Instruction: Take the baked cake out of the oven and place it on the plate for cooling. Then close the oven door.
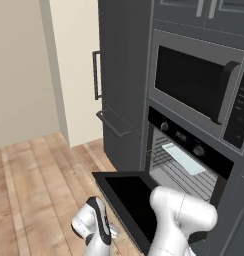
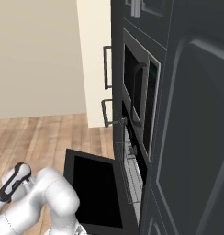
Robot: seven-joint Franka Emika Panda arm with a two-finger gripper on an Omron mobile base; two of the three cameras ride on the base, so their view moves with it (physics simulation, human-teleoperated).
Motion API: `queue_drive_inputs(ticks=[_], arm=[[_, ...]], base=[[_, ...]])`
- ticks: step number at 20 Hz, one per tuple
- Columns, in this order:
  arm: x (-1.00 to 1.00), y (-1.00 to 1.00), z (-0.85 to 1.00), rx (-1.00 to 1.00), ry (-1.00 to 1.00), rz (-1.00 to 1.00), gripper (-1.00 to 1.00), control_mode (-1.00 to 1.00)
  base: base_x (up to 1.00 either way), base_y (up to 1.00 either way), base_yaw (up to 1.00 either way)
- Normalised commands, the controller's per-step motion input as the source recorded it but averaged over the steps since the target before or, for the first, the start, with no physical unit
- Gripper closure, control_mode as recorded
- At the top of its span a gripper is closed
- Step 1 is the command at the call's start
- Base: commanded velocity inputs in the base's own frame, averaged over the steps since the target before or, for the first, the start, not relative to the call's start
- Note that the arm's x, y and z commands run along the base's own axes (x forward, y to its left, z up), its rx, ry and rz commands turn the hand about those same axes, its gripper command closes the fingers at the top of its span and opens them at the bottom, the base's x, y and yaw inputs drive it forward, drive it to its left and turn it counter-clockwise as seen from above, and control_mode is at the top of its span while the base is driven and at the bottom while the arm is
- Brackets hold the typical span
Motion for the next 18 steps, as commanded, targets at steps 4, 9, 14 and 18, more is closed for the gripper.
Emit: queue_drive_inputs(ticks=[4,9,14,18], arm=[[0.08,1.0,-0.87,-0.33,0.01,-0.3,-1.0,-1.0],[0.0,1.0,-0.86,-0.34,0.01,-0.29,-1.0,-1.0],[0.0,1.0,-0.9,-0.37,0.03,-0.28,-1.0,-1.0],[0.0,1.0,-0.97,-0.39,0.03,-0.27,-1.0,-1.0]], base=[[0.0,0.0,0.0],[0.0,0.0,0.0],[0.0,0.0,0.0],[0.0,0.0,0.0]])
